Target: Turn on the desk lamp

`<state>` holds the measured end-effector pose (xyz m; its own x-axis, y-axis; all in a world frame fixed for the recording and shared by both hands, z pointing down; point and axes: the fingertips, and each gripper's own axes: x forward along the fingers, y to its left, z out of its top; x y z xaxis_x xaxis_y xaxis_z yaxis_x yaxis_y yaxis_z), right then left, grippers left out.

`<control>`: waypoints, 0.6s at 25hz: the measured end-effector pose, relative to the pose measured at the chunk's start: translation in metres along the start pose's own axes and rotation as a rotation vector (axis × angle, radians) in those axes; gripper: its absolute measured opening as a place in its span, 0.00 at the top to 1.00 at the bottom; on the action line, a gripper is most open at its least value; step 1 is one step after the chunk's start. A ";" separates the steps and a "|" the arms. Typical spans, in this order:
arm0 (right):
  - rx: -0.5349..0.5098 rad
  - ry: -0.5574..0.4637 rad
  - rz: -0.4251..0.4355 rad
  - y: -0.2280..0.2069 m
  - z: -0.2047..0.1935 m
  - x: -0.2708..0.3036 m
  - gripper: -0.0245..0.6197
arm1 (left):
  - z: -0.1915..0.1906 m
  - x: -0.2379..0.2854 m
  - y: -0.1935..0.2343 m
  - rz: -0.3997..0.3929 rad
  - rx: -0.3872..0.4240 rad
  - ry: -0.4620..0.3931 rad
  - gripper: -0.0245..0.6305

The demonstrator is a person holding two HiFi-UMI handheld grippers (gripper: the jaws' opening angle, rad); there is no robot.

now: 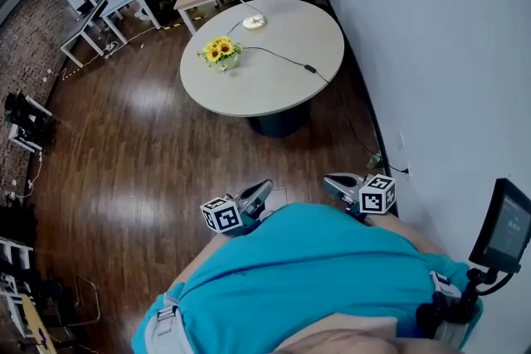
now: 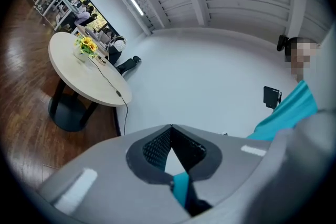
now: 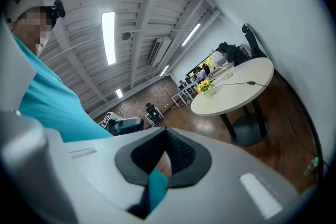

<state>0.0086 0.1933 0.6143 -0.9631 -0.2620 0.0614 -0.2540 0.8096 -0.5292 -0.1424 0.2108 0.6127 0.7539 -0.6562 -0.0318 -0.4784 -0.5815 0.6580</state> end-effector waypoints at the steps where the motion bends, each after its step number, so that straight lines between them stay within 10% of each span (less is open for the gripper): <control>1: -0.008 0.007 -0.012 -0.007 0.003 0.019 0.96 | 0.013 -0.004 0.017 -0.026 0.000 -0.014 0.93; 7: -0.077 0.017 -0.052 -0.024 0.039 0.150 0.96 | 0.122 -0.041 0.108 -0.081 -0.034 -0.056 0.93; 15: -0.023 0.073 -0.091 -0.059 0.059 0.248 0.96 | 0.168 -0.047 0.210 -0.091 -0.095 0.014 0.93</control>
<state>-0.2105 0.0493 0.6106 -0.9397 -0.2965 0.1702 -0.3417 0.7964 -0.4990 -0.3545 0.0386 0.6260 0.7990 -0.5953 -0.0847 -0.3632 -0.5901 0.7210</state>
